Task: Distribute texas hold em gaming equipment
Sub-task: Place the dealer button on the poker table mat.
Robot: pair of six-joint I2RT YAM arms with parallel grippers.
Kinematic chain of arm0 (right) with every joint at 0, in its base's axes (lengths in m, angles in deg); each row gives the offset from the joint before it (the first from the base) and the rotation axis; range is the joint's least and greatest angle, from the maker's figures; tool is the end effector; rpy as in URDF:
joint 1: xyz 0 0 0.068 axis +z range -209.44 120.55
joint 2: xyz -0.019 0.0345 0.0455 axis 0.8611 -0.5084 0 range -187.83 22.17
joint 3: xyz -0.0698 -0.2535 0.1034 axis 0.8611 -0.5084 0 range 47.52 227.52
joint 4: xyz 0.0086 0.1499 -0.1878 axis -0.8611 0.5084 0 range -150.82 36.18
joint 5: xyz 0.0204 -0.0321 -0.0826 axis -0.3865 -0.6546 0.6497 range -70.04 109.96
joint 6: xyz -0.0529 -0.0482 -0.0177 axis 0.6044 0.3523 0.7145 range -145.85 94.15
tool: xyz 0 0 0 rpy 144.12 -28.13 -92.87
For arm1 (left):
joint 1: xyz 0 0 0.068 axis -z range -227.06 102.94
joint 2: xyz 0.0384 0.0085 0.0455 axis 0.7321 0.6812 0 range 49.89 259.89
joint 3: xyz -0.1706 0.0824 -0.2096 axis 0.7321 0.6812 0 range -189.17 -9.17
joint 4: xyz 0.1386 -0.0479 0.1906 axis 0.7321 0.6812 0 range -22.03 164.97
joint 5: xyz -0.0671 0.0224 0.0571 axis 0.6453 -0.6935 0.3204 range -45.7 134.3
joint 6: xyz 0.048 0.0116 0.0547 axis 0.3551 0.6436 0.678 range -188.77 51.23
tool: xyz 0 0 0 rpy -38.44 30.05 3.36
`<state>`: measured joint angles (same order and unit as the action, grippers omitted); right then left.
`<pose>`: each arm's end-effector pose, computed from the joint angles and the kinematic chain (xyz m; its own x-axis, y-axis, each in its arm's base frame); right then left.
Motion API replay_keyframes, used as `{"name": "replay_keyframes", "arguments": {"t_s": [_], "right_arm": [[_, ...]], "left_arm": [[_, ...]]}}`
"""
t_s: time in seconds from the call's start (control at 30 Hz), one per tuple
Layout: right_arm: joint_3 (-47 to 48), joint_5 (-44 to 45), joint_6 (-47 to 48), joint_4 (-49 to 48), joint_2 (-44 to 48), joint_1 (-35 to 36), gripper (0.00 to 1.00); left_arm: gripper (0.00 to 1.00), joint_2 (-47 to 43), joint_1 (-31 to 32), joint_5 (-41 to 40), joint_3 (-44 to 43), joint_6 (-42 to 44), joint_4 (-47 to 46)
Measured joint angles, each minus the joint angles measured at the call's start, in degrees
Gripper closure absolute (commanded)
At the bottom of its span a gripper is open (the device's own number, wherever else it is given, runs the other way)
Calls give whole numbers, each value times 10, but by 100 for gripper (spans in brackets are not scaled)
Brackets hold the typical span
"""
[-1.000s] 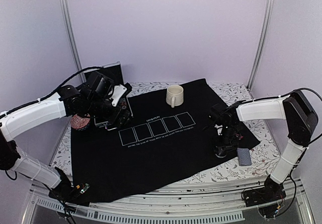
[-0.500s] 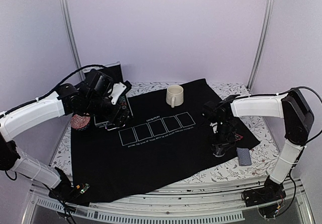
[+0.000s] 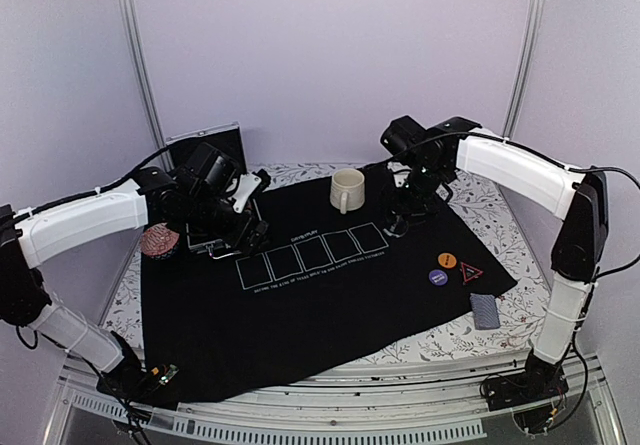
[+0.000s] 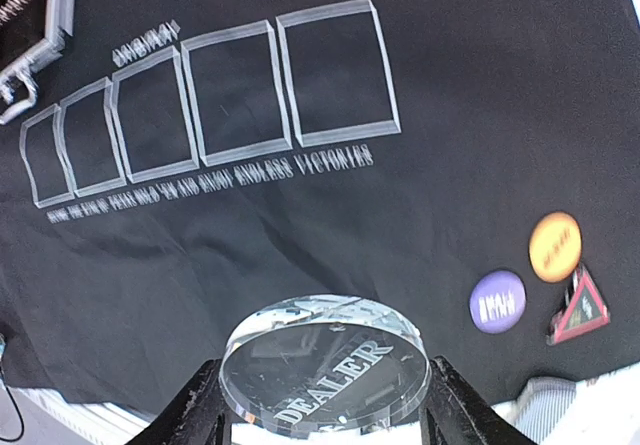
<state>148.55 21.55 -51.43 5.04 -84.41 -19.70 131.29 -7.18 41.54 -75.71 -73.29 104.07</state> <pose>0.2845 0.2344 0.2858 -0.9304 -0.2123 -0.2989 -0.2556 0.9600 0.1139 0.2282 -0.1866 0.2802 -0.6428 0.4347 -0.6308 0.5684 0.8226 -0.0123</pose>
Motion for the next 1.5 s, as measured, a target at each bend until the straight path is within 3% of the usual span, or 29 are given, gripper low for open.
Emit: {"name": "replay_keyframes", "arguments": {"t_s": [0.17,0.33,0.6,0.77,0.8,1.03,1.13,1.17,1.4,1.5], "right_arm": [[28,-2,23,-3,-40,0,79],[-12,-21,25,-6,-51,15,80],[-40,-79,17,-35,-96,142,80],[-63,-107,5,-45,-133,187,80],[-63,-112,4,-49,-141,191,78],[-70,-116,-3,-70,-169,197,29],[-70,-115,-9,-74,-169,197,4],[-70,-114,-9,-75,-169,197,0],[-50,-95,0,-58,-159,188,1],[-66,-72,3,-59,-107,152,1]], "left_arm": [[2,-1,-16,20,12,-14,-16],[2,3,-38,34,24,-17,-20],[2,4,-69,52,33,-18,-27],[2,4,-73,56,39,-18,-29],[2,4,-74,58,41,-18,-30],[2,0,-78,64,48,-24,-28],[2,-10,-78,64,48,-24,-26],[2,-16,-78,64,48,-24,-24],[2,-36,-79,68,34,-31,-20],[2,-37,-79,68,17,-40,-19]]}}
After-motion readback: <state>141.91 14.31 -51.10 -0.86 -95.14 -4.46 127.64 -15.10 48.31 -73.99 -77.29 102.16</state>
